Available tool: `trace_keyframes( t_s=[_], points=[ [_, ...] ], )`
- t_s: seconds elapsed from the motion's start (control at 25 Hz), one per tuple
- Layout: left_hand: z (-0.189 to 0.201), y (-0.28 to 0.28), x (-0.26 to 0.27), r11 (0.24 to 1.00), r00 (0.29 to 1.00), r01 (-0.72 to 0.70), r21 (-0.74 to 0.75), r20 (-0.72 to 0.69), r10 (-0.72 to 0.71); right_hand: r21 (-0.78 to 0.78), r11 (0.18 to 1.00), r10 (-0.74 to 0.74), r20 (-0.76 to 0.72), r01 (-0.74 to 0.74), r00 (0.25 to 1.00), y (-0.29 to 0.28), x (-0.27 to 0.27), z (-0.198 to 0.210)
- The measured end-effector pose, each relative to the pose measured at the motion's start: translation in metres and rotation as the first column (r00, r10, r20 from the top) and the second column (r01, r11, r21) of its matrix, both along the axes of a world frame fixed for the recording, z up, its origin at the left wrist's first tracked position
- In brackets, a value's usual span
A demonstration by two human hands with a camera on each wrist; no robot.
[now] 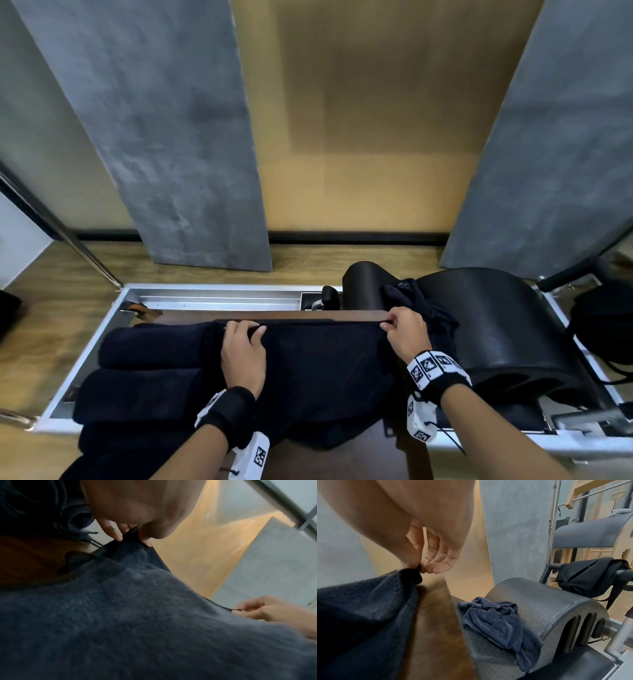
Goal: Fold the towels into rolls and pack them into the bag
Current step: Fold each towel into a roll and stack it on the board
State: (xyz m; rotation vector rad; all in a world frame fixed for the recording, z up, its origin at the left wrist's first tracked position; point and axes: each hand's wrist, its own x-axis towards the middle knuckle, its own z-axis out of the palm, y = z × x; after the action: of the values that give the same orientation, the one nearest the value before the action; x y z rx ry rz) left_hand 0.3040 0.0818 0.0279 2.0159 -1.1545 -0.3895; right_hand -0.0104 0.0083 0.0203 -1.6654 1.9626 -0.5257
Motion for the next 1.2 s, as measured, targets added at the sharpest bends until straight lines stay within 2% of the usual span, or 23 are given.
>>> trace_keyframes(
  t_s=[0.16,0.32,0.44,0.56,0.64,0.72,0.84,0.92,1.0,1.2],
  points=[
    [0.034,0.032,-0.004,0.986,0.999,0.027,-0.167,0.033,-0.022,-0.051,0.997,-0.053,0.105,0.059,0.993,0.023,-0.015,0.031],
    [0.083,0.061,0.011,0.958,0.995,0.033,-0.286,0.095,-0.006,-0.173,0.983,-0.012,0.29,0.065,0.957,0.054,-0.032,0.084],
    [0.124,0.078,0.031,0.93,0.997,0.052,-0.364,-0.036,-0.07,-0.251,0.968,0.082,0.309,-0.002,0.948,0.087,-0.038,0.134],
    [0.161,0.095,0.046,0.89,0.926,0.112,-0.442,-0.278,-0.255,-0.339,0.94,0.108,0.42,0.045,0.901,0.118,-0.04,0.178],
    [0.181,0.105,0.052,0.858,0.877,0.137,-0.495,-0.342,-0.337,-0.384,0.918,0.125,0.525,0.103,0.842,0.136,-0.033,0.199],
    [0.197,0.116,0.057,0.831,0.854,0.126,-0.541,-0.367,-0.369,-0.392,0.915,0.163,0.58,0.098,0.798,0.157,-0.023,0.214],
    [0.211,0.129,0.064,0.791,0.823,0.079,-0.606,-0.409,-0.395,-0.464,0.873,0.165,0.572,0.151,0.803,0.185,-0.02,0.234],
    [0.216,0.14,0.065,0.767,0.824,0.074,-0.637,-0.395,-0.407,-0.479,0.865,0.155,0.534,0.146,0.831,0.203,-0.02,0.243],
    [0.219,0.152,0.066,0.757,0.834,0.079,-0.648,-0.373,-0.407,-0.471,0.865,0.137,0.556,0.174,0.82,0.216,-0.021,0.249],
    [0.21,0.175,0.079,0.806,0.864,0.121,-0.579,-0.339,-0.373,-0.402,0.891,0.095,0.621,0.212,0.778,0.23,-0.026,0.252]
  ],
)
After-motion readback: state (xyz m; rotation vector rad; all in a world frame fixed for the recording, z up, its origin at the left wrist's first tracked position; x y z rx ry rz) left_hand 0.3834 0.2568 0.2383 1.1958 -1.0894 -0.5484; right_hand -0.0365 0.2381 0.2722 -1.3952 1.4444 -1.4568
